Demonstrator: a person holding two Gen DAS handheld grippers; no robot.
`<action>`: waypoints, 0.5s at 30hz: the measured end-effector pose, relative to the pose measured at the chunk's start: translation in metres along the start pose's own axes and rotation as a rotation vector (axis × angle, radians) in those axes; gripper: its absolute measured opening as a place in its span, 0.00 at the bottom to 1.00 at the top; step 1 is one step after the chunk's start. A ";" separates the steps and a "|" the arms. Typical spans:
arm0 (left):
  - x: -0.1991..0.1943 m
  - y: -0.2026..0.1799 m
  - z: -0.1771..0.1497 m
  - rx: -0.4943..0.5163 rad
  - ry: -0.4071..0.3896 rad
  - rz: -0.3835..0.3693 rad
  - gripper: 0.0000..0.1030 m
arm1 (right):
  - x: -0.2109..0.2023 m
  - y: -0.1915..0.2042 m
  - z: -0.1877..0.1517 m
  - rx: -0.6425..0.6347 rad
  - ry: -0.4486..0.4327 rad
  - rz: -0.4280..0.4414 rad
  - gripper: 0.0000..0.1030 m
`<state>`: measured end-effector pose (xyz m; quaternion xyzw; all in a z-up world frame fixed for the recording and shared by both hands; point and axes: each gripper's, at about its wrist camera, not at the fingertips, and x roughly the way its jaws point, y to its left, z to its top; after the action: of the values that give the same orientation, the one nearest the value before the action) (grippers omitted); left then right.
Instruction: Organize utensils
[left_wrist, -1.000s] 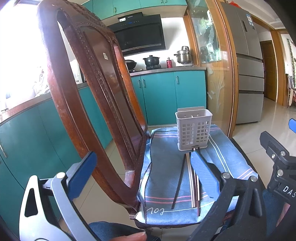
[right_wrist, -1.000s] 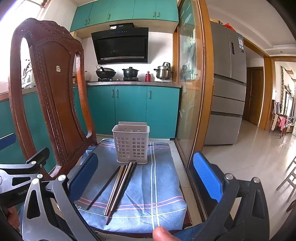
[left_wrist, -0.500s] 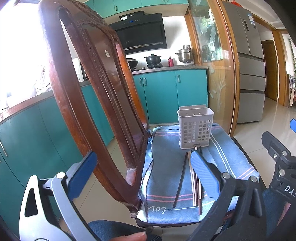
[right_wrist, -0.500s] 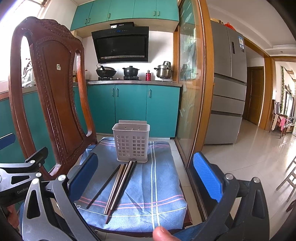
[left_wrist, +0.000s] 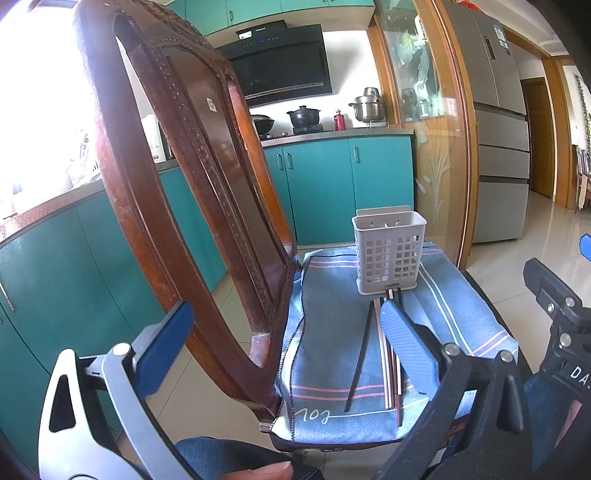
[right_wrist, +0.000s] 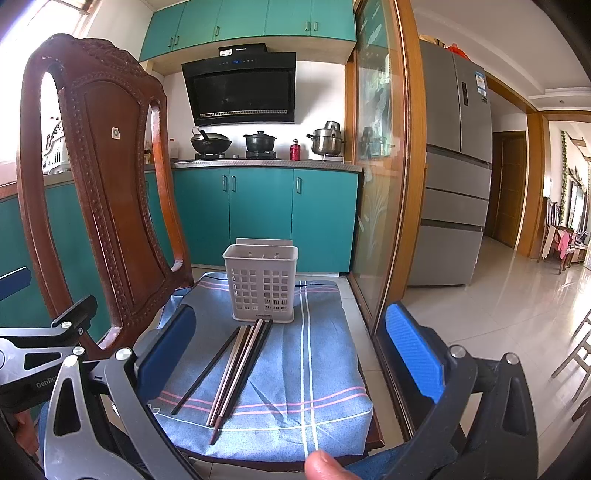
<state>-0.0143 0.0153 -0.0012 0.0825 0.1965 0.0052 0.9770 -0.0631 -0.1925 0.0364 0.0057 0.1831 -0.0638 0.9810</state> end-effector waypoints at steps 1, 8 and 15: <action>0.000 -0.001 -0.001 0.000 0.002 -0.001 0.98 | 0.000 0.000 0.000 0.000 0.001 0.000 0.98; 0.008 -0.009 -0.007 0.012 0.046 -0.063 0.98 | 0.009 -0.007 -0.003 -0.010 0.021 -0.045 0.97; 0.054 -0.037 -0.025 0.056 0.242 -0.244 0.68 | 0.091 -0.034 -0.013 0.016 0.240 0.024 0.86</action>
<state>0.0250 -0.0145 -0.0511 0.0842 0.3212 -0.1091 0.9369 0.0126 -0.2374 -0.0078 0.0233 0.2988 -0.0521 0.9526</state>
